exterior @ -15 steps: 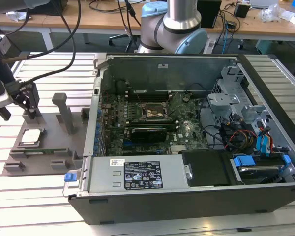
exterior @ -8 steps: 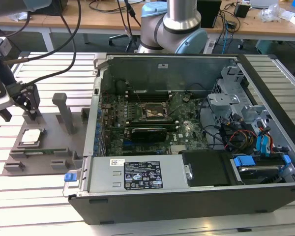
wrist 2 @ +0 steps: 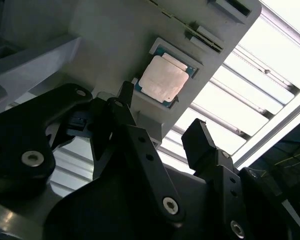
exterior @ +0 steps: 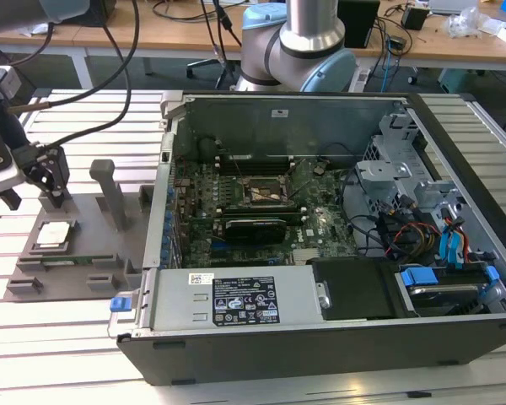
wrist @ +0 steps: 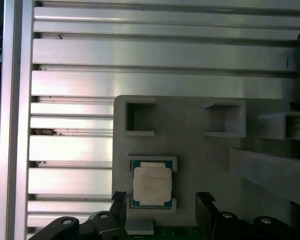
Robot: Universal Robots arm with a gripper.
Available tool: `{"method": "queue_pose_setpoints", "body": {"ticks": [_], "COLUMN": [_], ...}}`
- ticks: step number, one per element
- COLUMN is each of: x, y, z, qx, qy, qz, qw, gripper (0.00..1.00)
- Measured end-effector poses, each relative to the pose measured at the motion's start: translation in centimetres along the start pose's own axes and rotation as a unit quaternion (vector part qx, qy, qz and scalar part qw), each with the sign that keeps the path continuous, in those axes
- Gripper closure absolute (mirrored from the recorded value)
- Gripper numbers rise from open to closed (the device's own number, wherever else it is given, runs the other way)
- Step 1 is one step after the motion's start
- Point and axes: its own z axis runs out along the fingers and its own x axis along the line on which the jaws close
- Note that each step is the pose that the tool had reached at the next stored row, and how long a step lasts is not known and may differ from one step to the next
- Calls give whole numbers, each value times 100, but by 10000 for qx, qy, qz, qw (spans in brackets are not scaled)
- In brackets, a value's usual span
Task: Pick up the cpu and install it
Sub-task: 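Pick up the cpu and move it towards the insertion slot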
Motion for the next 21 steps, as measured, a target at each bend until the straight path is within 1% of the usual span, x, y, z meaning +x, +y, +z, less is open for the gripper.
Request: {"method": "queue_pose_setpoints", "body": {"ticks": [2,5,6,7,8,9,10,16,19,21], "x": [1,2,3,3,3,3,2,6,9,10], "y": [-1,-2,-1,-1,0,1,1,6,17,21], "z": [19,66,77,82,85,91,110,242,355,401], "qx": [1,1,30,148,216,266,286,285,285,285], "qy": [1,1,3,5,6,7,7,8,8,7], "qz": [0,0,1,-9,-12,-16,-26,-88,-88,-89], "qw": [10000,10000,10000,9999,9998,9996,9996,9996,9996,9996], "gripper": [34,34,34,34,34,34,34,34,34,34]}}
